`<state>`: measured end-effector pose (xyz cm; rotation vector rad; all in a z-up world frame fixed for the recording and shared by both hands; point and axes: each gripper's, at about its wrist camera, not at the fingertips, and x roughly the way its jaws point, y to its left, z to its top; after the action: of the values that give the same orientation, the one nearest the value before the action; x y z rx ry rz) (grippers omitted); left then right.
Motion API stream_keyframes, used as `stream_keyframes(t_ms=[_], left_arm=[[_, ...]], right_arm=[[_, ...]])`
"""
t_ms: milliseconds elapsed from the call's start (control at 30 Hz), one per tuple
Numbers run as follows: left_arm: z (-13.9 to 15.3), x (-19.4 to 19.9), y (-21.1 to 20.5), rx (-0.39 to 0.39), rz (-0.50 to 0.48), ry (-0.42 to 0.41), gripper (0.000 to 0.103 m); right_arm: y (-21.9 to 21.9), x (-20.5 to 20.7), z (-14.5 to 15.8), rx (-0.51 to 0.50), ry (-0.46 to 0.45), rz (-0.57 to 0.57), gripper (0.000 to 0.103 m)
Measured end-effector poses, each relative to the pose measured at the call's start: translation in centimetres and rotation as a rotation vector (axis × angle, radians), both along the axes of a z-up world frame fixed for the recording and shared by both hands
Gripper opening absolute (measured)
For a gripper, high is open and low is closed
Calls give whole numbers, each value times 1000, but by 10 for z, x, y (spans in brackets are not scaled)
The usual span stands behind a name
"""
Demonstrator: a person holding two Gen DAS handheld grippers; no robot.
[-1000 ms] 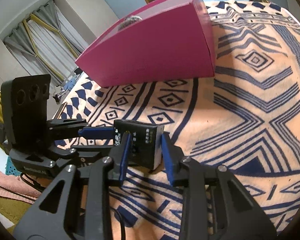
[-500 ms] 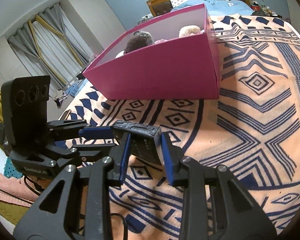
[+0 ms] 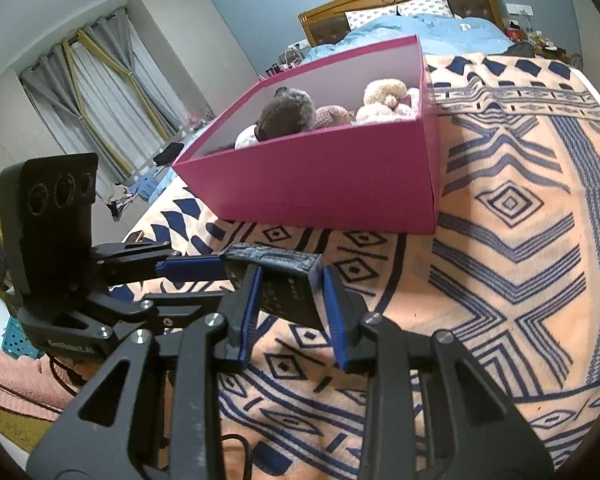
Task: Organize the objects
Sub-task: 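Carry the black pack with the right gripper over the box rim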
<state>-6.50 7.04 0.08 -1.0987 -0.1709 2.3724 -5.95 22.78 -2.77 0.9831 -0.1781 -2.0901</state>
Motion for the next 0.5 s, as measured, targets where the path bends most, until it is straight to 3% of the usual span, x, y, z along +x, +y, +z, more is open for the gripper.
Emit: stream_keyframes(t_ms=[500], left_arm=[[16,-6,-1,-14,8,45,39]], right_arm=[[-2,-5,16,-4,46,-1,34]])
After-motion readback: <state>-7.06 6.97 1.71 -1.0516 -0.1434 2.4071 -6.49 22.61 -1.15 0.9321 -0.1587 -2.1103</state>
